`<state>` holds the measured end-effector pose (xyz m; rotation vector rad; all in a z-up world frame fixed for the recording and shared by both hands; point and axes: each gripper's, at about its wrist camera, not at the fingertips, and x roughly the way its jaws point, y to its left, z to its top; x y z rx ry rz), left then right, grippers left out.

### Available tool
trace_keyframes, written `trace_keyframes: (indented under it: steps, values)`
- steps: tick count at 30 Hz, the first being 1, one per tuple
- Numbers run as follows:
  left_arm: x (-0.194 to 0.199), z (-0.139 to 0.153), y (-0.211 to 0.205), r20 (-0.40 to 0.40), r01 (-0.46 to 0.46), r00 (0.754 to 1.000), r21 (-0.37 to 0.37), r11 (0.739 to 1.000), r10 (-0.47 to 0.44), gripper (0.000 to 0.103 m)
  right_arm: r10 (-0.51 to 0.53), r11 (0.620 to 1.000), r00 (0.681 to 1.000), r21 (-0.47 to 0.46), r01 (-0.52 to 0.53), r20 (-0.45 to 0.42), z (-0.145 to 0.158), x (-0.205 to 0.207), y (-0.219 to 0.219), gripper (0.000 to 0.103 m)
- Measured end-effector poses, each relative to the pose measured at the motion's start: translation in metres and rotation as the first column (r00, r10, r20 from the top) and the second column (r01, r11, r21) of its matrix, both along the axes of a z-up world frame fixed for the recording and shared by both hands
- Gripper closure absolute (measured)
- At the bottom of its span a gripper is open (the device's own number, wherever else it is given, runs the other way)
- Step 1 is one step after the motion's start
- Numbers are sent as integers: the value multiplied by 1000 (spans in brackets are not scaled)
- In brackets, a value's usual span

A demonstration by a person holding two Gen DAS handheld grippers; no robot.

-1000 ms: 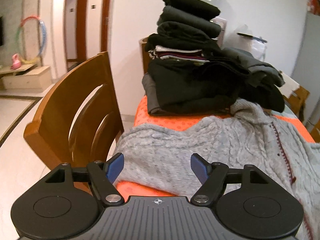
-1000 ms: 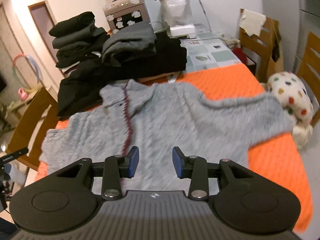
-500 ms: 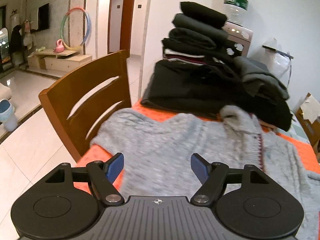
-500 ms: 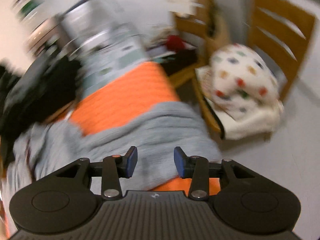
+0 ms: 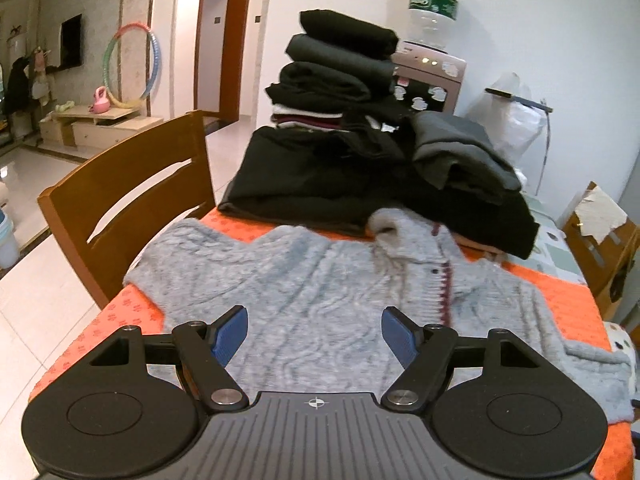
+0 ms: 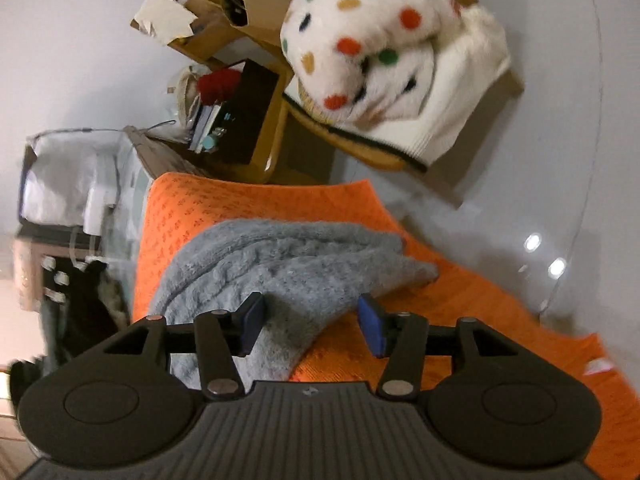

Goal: Fold clothes
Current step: 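Grasp the cardigan sleeve cuff with the right gripper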

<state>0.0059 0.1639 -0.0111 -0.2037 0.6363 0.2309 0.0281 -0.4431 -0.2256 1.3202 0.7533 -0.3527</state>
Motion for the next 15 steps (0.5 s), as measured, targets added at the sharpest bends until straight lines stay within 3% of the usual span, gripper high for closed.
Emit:
trace_keyframes:
  steps: [2, 4, 5, 6, 12, 15]
  values:
    - [0, 1, -4, 2, 4, 1000, -1, 1000, -4, 27, -22, 998, 999, 56, 21, 27, -11, 2, -2, 48]
    - [1, 1, -7, 3, 5, 1000, -4, 1000, -5, 27, -67, 994, 996, 88, 62, 59, -17, 1, -4, 66]
    - [1, 1, -8, 3, 6, 1000, -4, 1000, -6, 27, -94, 992, 993, 90, 88, 69, -16, -2, -4, 82]
    - [2, 1, -9, 3, 7, 1000, -4, 1000, -7, 27, -122, 989, 989, 92, 114, 80, -14, -4, -5, 92]
    - [10, -1, -18, 1, 41, 999, 0, 999, -41, 27, -204, 974, 960, -64, 220, 193, 39, -39, 7, 97]
    - [14, -5, -23, -2, 72, 997, -4, 997, -72, 27, -116, 955, 961, -238, 177, 249, 80, -50, 26, 97]
